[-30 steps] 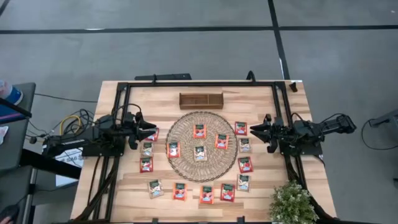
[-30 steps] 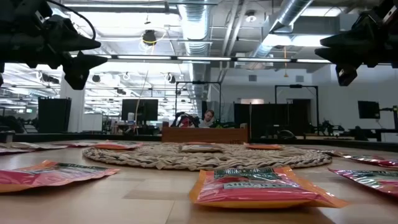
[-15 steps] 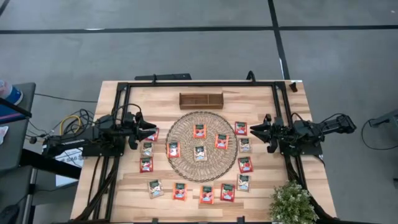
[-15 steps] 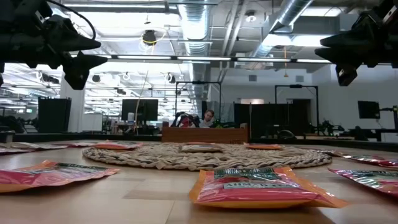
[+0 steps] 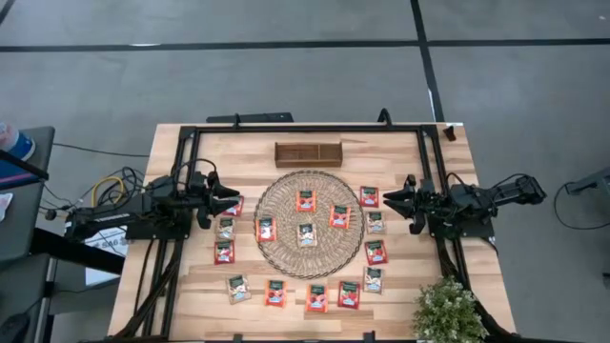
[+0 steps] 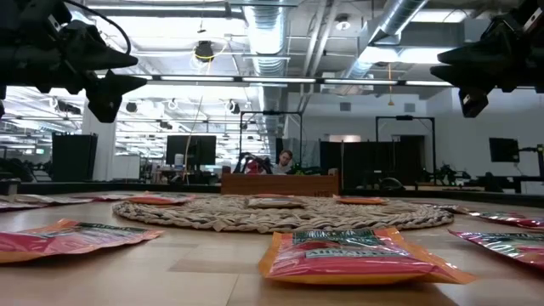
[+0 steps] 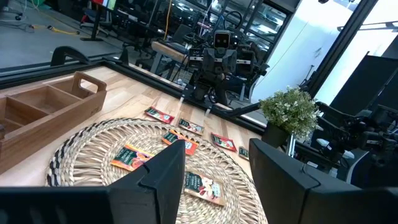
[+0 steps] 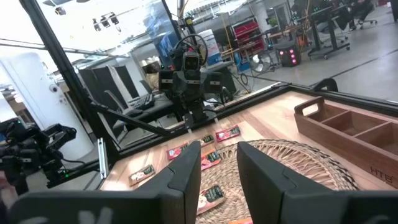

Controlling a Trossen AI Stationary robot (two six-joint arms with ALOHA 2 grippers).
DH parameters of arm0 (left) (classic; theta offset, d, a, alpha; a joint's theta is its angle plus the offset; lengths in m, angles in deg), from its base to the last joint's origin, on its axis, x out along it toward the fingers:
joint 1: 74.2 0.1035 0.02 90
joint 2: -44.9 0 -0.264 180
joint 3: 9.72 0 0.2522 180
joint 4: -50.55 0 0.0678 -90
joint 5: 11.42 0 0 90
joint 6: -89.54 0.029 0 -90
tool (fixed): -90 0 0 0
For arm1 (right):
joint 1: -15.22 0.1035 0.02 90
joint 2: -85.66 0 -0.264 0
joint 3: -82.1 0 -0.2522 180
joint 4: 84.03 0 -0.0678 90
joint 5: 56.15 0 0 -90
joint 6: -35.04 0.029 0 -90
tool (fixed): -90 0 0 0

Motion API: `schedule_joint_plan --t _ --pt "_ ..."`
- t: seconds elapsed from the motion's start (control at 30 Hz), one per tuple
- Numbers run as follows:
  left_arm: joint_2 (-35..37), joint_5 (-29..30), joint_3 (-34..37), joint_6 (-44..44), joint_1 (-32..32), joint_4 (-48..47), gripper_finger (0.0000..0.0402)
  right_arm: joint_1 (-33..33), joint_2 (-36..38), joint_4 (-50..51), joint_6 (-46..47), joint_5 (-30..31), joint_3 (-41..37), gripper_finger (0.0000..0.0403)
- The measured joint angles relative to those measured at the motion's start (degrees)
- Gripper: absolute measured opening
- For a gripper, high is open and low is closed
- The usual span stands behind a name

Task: Pick & Place Tea

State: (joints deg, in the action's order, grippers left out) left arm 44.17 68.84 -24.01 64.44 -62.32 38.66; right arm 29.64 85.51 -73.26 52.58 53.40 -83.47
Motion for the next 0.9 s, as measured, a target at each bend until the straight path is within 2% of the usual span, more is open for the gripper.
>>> schedule_joint_plan --t 0.07,0.23,0.63,0.83,0.9 --pt "0.02 0.01 0.01 0.12 -0.01 0.01 0.017 0.02 0.0 -0.01 0.0 -0.02 0.0 0.0097" --pt "0.0 1.88 -0.01 7.63 -0.02 -0.18 0.017 0.02 0.0 0.0 0.0 0.0 0.0 0.0097" --pt "0.0 2.06 0.01 7.52 0.0 -0.13 0.017 0.0 0.0 -0.23 0.04 0.45 0.0 0.0097" --pt "0.02 3.33 0.02 7.41 -0.02 0.29 0.017 -0.43 -0.01 -6.18 9.26 4.13 0.53 0.0097" --pt "0.02 3.89 0.02 5.72 -0.02 0.3 0.017 -0.84 -0.02 -6.62 9.42 3.99 2.26 0.0097"
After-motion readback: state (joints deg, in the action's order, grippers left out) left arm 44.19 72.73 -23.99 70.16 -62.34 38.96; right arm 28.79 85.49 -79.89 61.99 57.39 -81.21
